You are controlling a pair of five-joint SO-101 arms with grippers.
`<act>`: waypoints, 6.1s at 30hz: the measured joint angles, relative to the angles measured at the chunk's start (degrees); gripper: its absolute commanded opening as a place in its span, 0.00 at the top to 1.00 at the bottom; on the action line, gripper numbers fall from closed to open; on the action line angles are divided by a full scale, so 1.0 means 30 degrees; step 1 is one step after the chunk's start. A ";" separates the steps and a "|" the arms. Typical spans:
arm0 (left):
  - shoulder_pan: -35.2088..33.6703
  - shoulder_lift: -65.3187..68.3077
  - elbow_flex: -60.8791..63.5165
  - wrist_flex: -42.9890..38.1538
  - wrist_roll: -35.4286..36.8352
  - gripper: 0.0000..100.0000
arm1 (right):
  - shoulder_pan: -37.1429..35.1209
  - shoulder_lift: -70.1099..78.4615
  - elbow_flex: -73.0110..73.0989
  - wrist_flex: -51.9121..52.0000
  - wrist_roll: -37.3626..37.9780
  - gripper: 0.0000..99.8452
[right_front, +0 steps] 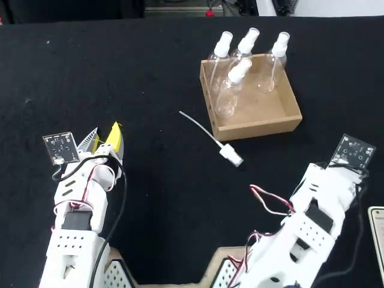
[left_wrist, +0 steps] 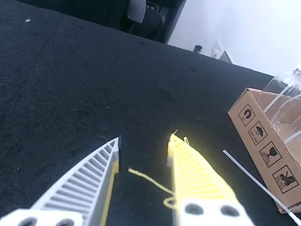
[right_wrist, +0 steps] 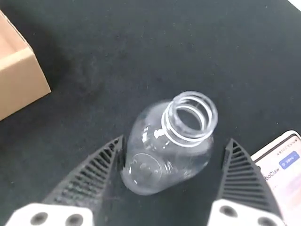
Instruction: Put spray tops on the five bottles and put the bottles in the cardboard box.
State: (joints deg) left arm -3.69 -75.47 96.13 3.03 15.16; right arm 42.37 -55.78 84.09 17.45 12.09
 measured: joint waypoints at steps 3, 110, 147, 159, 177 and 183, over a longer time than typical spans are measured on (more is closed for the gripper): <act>0.0000 0.0000 0.0000 0.0000 0.0000 0.83 | 0.0000 0.0762 0.0000 -0.1436 0.0000 0.72; 0.0000 0.0000 0.0000 0.0000 0.0000 0.83 | -0.0234 0.9143 -0.3487 -0.8059 -0.0440 0.93; 0.4689 0.0059 -0.0938 0.3839 -0.5421 0.83 | -1.0022 -0.8147 0.0674 0.5158 -0.4894 0.93; 0.1524 0.0059 -0.0938 0.3839 -0.2637 0.83 | -1.2484 -0.8293 0.2022 0.3868 -0.4894 0.93; 0.1436 0.0059 -0.0938 0.3839 -0.2491 0.83 | -1.1458 -0.8293 0.2286 0.3048 -0.4894 0.93; 0.1436 0.0059 -0.0938 0.3839 -0.2491 0.83 | -1.1282 -0.8293 0.3985 -0.0410 -0.4894 0.93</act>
State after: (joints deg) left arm 0.62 -75.30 93.32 14.55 7.69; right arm 8.53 -80.66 96.04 16.22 -2.59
